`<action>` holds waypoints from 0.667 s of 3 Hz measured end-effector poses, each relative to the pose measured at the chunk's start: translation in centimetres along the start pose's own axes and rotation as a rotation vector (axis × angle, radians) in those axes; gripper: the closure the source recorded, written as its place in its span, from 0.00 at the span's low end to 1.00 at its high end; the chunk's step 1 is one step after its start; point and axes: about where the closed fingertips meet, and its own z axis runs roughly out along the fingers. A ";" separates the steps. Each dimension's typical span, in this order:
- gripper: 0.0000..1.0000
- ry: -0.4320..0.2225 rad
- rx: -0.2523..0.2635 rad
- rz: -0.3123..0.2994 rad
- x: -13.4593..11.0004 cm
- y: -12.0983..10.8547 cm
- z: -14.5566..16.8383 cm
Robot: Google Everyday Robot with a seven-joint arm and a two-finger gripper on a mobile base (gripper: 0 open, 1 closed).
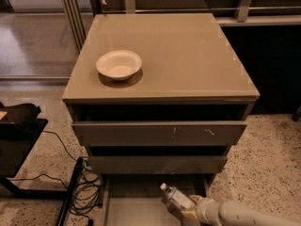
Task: Place blue plastic bottle into bottom drawer
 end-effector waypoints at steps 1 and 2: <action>1.00 0.067 0.001 -0.102 0.8 1.1 1.8; 1.00 0.070 0.005 -0.112 0.6 1.1 2.2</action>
Offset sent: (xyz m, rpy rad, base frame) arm -0.0039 0.0101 -0.0179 -0.0881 -0.0047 0.0656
